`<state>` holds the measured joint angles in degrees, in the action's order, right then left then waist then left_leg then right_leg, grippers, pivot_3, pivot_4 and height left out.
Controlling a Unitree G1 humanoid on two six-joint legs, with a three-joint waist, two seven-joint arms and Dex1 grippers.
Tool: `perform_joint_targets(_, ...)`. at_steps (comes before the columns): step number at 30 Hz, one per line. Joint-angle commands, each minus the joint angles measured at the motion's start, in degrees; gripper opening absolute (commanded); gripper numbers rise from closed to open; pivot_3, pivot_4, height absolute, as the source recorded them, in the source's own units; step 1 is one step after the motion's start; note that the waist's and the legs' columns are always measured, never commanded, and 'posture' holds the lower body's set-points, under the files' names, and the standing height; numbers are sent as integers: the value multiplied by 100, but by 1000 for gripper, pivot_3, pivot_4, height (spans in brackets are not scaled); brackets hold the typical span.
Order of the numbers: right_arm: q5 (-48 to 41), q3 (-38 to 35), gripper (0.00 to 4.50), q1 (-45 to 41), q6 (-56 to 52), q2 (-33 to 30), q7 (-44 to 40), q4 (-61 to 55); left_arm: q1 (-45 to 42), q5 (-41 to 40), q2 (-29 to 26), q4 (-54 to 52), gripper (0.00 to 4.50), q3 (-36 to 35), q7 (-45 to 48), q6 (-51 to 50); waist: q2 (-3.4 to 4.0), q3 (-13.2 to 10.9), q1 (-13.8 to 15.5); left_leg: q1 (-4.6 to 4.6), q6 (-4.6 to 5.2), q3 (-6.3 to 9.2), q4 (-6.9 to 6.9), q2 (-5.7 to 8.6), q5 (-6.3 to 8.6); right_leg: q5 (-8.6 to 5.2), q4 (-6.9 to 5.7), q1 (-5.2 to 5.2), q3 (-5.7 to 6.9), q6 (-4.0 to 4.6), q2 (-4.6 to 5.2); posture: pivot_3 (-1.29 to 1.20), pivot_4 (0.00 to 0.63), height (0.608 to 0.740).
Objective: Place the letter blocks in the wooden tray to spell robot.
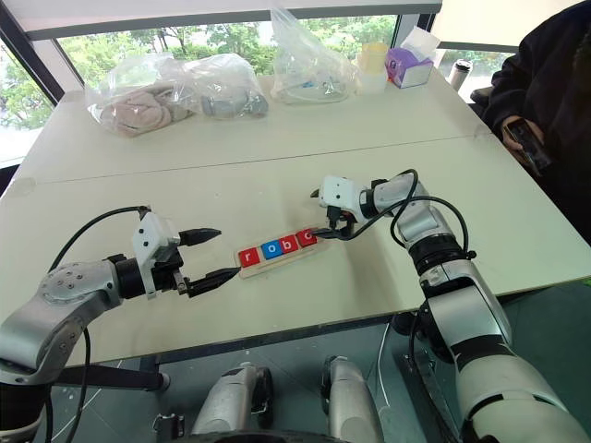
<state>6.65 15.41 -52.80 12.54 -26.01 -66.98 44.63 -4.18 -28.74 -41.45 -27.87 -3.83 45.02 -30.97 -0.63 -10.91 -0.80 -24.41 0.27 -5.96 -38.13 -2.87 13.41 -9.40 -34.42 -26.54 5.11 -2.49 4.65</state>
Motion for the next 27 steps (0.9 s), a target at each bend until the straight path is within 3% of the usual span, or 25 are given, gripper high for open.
perform_joint_targets(1, -20, 3, 4436, -10, -1, 1, -31, -185, 18, -45, -26, -186, 4500, -126, -6, 25, 0, 0, 2, 0, 0, 0, 0, 0, 0, 0, 0, 0, 0, 0, 0, 0, 150, 725)
perform_joint_targets(16, -7, -62, 4436, -28, -31, -330, -81, -166, -75, -14, 3, -97, 4500, -27, 57, 79, 0, 0, -1, 0, 0, 0, 0, 0, 0, 0, 1, 0, 0, 0, 0, 0, 150, 725)
perform_joint_targets(27, -42, -13, 4436, 156, -131, -159, -62, -424, -69, -18, 0, -112, 4500, -50, 80, 58, 0, 0, 0, 0, 0, 0, 0, 0, 0, 0, 1, -1, 0, 0, 0, 0, 150, 725)
